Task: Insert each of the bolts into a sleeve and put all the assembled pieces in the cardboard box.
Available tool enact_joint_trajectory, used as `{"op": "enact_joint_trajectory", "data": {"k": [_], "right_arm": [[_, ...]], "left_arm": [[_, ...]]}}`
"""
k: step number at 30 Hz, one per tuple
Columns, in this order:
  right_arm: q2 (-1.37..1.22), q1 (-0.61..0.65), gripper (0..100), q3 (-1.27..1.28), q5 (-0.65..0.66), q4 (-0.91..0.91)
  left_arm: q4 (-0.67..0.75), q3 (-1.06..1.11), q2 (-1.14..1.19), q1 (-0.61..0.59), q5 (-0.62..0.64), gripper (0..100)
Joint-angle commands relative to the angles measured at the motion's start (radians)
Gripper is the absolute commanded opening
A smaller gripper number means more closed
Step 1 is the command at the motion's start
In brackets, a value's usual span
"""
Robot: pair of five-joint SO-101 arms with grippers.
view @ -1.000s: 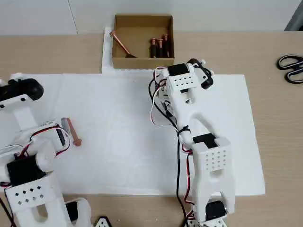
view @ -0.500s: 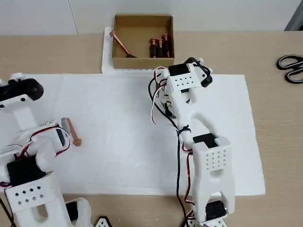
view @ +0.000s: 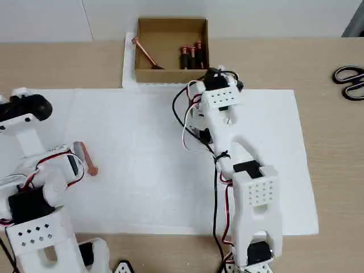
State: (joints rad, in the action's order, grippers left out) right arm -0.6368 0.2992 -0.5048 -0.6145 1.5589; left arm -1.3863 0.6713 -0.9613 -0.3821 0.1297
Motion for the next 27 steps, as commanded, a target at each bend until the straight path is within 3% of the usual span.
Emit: {"op": "enact_joint_trajectory", "data": {"k": [1,11,19,27], "right_arm": [[0.134,-0.054,0.4,-0.006,0.153,0.001],[0.170,-0.101,0.4,0.000,0.601,0.010],[0.108,-0.062,0.6,0.000,0.647,0.007],[-0.054,-0.058,11.9,-0.005,0.649,-0.021]], "left_arm": [[-0.002,-0.002,-0.015,0.000,0.003,17],[-0.003,-0.002,-0.015,0.000,0.003,17],[-0.005,-0.002,-0.015,0.000,0.003,17],[-0.005,-0.002,-0.015,0.000,0.003,17]]}}
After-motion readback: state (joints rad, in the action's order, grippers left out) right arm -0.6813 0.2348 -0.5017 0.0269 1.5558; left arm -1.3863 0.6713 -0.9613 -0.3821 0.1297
